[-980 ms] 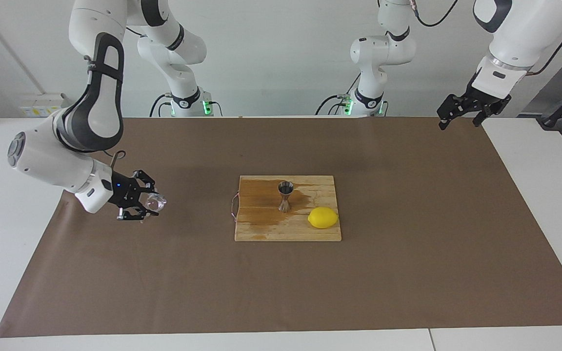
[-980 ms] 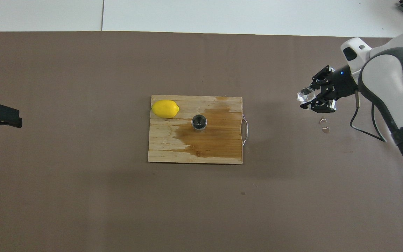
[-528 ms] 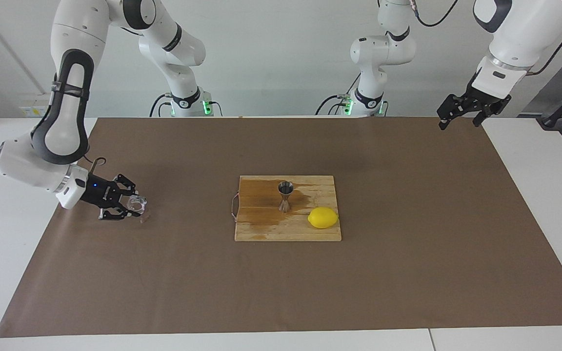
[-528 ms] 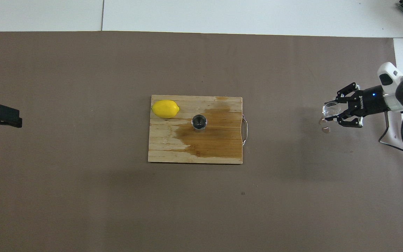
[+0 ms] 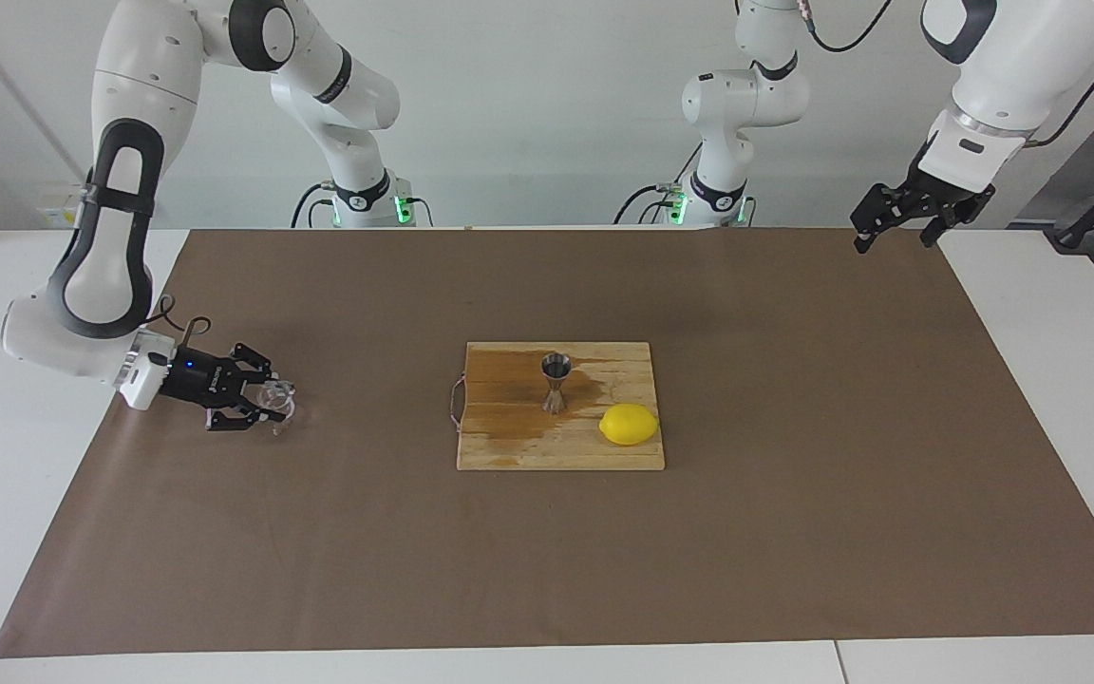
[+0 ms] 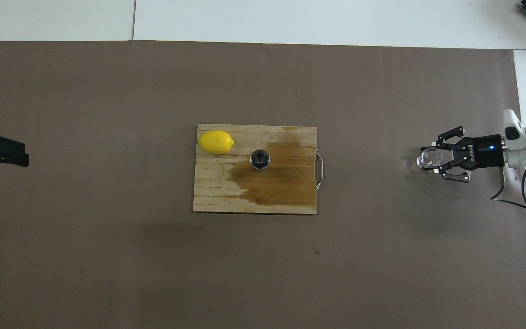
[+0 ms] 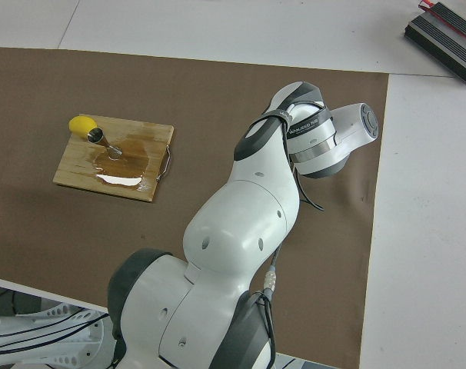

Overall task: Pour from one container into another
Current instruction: 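Lower the clear glass onto the table with the right gripper, then open the right gripper and release the clear glass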

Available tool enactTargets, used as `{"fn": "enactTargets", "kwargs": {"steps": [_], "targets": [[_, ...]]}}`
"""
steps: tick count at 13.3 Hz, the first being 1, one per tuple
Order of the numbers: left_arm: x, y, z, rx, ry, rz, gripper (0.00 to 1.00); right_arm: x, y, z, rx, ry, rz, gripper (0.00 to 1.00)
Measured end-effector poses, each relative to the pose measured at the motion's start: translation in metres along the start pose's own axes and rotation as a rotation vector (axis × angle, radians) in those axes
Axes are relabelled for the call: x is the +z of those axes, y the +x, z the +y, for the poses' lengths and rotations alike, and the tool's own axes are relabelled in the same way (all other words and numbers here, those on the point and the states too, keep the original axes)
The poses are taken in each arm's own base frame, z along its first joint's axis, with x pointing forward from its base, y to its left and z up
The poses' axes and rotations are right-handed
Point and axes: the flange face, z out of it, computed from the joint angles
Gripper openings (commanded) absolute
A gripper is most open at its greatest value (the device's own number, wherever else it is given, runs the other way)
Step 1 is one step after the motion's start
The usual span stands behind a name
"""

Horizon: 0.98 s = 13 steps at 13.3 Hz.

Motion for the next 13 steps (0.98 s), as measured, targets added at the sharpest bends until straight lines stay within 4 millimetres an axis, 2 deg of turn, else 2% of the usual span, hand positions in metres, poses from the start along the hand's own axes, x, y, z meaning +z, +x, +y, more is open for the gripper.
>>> {"fn": "enactTargets", "kwargs": {"steps": [3,4,5,6,11,13], "targets": [[0.0,0.0,0.0,0.0,0.0,0.0,1.0,0.0,-0.015,-0.005,-0.006,0.01,0.022,0.36],[0.0,0.0,0.0,0.0,0.0,0.0,1.0,0.001,-0.019,-0.006,-0.01,0.009,0.026,0.48],[0.0,0.0,0.0,0.0,0.0,0.0,1.0,0.003,-0.022,-0.006,-0.011,0.007,0.033,0.68],[0.0,0.0,0.0,0.0,0.0,0.0,1.0,0.004,-0.024,-0.006,-0.009,0.005,0.038,0.99],[0.0,0.0,0.0,0.0,0.0,0.0,1.0,-0.002,-0.019,-0.002,-0.015,-0.011,0.036,1.0],[0.0,0.0,0.0,0.0,0.0,0.0,1.0,-0.024,0.006,0.005,0.032,-0.06,0.006,1.0]]}}
